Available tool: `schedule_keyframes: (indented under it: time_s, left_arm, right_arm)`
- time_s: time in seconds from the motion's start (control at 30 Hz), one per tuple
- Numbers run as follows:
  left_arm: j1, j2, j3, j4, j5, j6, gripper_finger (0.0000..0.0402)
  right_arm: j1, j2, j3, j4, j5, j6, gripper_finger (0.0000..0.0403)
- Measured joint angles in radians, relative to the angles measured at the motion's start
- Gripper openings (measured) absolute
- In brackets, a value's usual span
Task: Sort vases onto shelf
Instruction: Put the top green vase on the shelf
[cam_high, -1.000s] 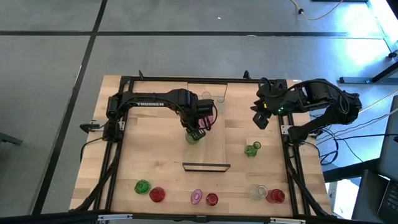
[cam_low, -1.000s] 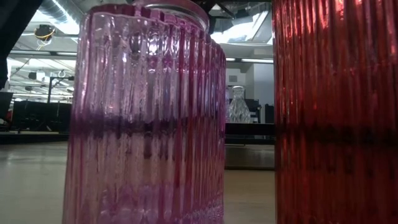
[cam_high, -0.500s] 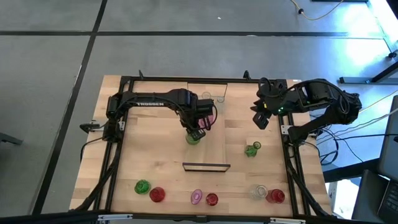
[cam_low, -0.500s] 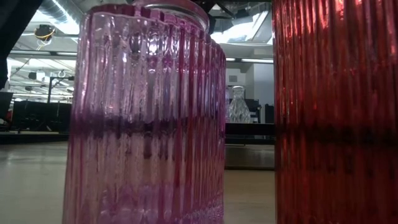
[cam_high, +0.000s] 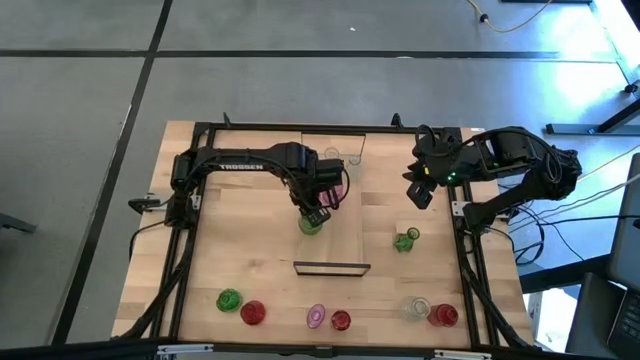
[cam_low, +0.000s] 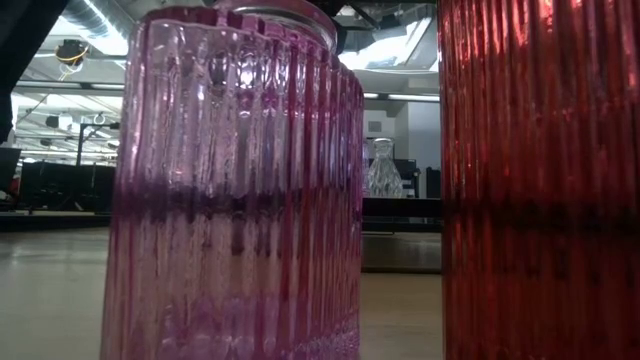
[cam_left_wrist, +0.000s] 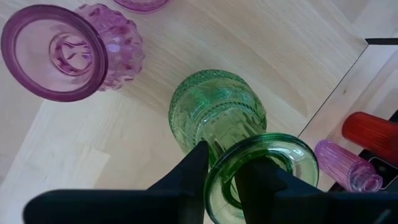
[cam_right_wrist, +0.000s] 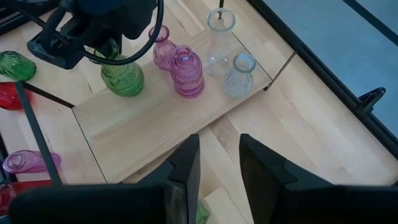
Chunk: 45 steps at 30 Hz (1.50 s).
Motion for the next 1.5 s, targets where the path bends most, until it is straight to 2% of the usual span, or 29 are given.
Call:
schedule_keyframes:
  time_s: [1.5]
  left_arm:
    - [-0.005, 0.0, 0.0, 0.008, 0.005, 0.029, 0.0069]
  right_arm:
    - [0.0, 0.0, 0.0, 0.0, -0.024, 0.026, 0.0097]
